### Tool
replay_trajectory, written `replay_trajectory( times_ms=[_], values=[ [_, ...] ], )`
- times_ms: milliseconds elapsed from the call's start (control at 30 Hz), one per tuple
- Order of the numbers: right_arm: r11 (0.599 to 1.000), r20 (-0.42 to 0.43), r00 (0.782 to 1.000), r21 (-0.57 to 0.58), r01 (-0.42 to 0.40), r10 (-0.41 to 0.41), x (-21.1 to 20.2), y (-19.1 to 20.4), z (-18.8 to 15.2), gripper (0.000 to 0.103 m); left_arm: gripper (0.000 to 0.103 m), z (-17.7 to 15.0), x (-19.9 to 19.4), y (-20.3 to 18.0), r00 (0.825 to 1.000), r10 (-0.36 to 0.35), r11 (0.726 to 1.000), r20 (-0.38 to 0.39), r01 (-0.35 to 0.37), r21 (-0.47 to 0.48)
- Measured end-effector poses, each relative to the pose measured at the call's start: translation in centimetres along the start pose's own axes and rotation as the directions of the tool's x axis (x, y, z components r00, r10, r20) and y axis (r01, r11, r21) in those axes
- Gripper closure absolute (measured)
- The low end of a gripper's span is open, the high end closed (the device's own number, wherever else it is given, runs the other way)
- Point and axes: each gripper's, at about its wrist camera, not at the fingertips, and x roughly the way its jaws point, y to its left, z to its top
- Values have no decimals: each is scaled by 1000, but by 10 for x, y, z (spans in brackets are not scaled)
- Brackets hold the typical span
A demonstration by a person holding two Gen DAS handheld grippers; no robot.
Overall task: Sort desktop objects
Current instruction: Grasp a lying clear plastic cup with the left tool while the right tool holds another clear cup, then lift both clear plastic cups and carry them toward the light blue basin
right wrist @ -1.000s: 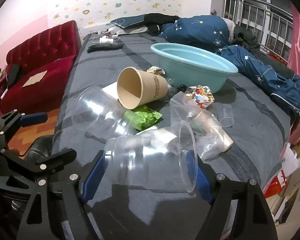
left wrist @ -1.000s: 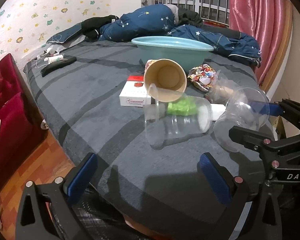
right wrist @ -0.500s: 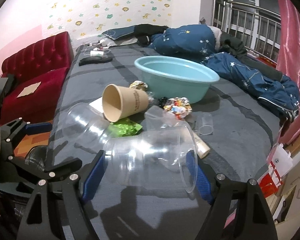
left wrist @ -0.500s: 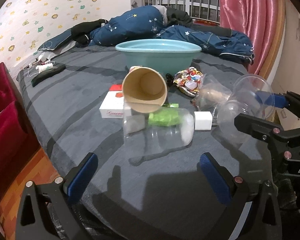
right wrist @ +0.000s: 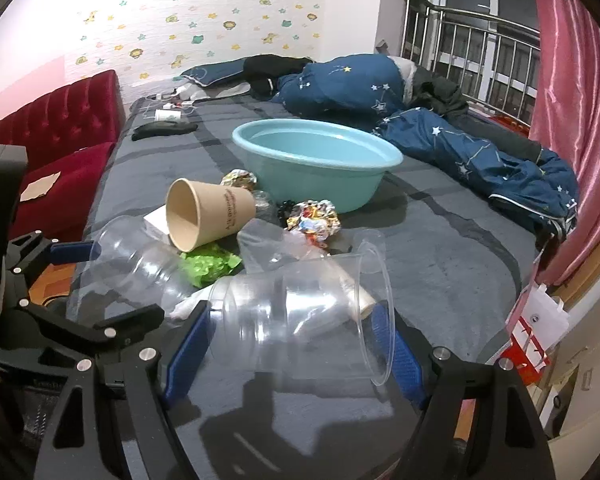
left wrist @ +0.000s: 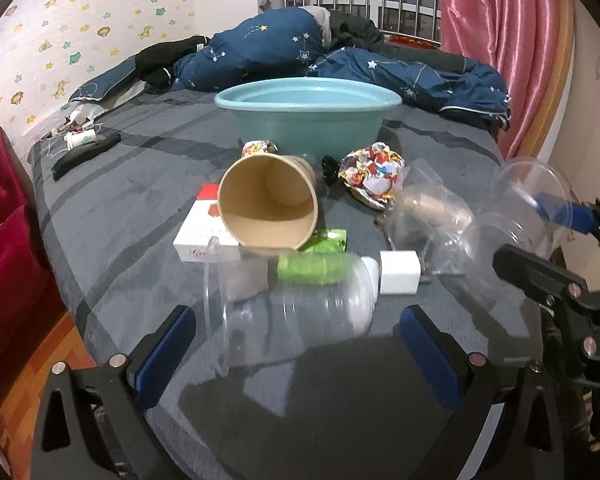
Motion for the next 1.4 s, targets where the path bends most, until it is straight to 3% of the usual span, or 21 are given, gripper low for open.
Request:
replay_trajectory(
  times_ms=[533, 600, 733, 1000, 1400],
  values=[
    [999, -9, 1000, 48, -14, 15, 3, -7, 0, 19, 0, 7, 19, 2, 1000, 16, 1000, -13, -17, -21],
    [998, -11, 1000, 64, -24, 25, 3, -9, 1, 19, 3, 7, 20, 2, 1000, 24, 999, -7, -25, -21],
    [996, -16, 999, 90, -28, 29, 3, -13, 0, 19, 23, 7, 24, 2, 1000, 15, 1000, -18, -16, -13],
    [994, -31, 999, 112, -5, 8, 3, -16, -1, 19, 24, 4, 22, -1, 999, -29, 1000, -17, 29, 2],
    [993, -20, 1000, 116, 19, -16, -7, -20, -4, 19, 25, 6, 0, -4, 999, -38, 999, 26, 37, 5]
  ],
)
